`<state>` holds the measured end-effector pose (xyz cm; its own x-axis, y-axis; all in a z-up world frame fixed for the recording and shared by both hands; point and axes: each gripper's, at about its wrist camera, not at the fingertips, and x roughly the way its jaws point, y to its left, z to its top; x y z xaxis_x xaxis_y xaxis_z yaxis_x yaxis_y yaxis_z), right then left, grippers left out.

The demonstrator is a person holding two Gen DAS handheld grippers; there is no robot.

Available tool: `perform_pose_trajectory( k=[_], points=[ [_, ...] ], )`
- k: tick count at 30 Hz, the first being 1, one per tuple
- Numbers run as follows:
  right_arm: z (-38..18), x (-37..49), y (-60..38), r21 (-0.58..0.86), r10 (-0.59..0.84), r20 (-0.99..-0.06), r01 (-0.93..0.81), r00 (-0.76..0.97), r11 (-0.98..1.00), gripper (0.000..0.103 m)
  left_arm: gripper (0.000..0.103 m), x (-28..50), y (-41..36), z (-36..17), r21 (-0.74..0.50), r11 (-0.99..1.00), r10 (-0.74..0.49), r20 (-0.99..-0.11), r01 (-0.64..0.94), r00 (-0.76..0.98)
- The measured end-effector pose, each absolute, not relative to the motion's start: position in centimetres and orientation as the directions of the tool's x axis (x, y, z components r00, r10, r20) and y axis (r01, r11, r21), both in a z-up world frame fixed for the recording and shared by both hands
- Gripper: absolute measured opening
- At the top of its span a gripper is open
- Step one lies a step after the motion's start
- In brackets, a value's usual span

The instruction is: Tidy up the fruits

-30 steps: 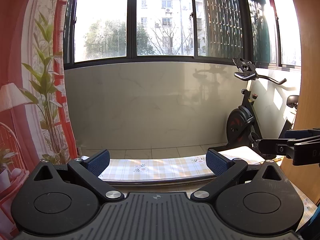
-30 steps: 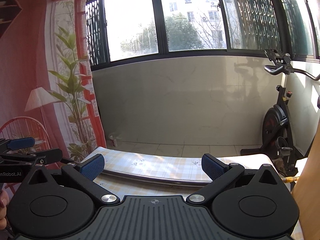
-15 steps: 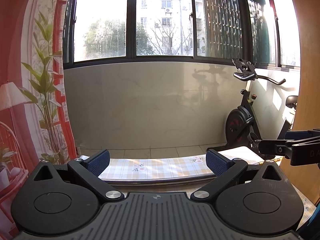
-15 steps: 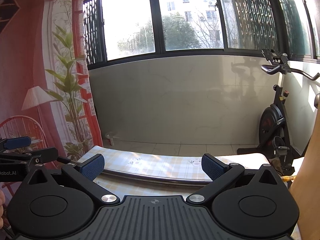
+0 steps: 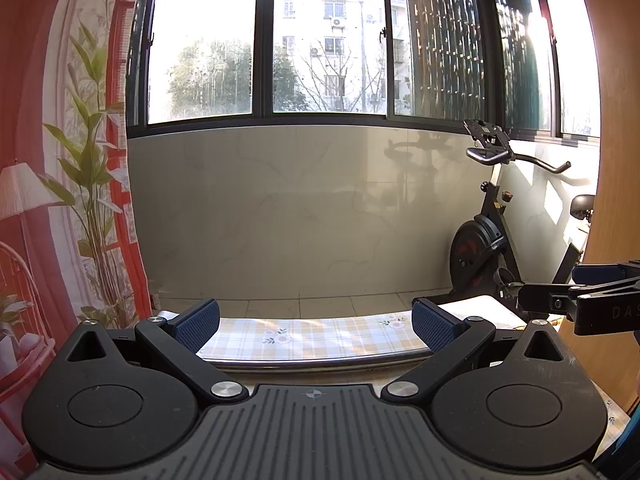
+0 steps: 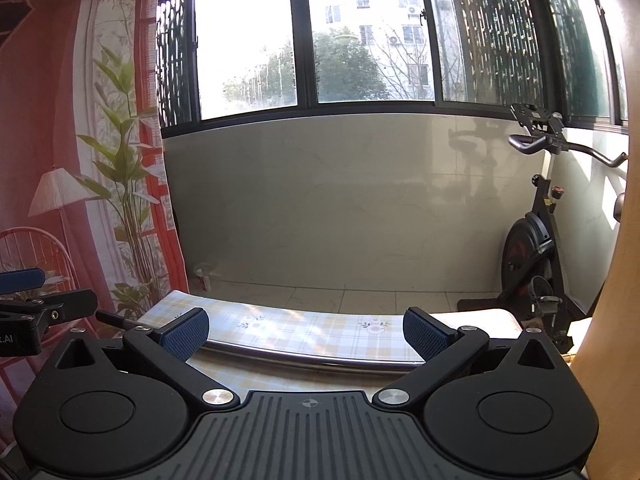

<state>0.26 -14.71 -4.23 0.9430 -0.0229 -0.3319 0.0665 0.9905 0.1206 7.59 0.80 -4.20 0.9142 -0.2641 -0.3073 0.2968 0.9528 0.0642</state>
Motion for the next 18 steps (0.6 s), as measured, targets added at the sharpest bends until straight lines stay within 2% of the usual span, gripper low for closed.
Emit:
perform_pose_trajectory(
  k=[18],
  points=[
    [-4.62,0.36,-15.21,0.135,-0.026,-0.338,0.076,0.941,0.988,0.103,0.103,7.59,1.00,-4.27,0.051,0.949,-0.283,-0.302,0.312,0.910]
  ],
)
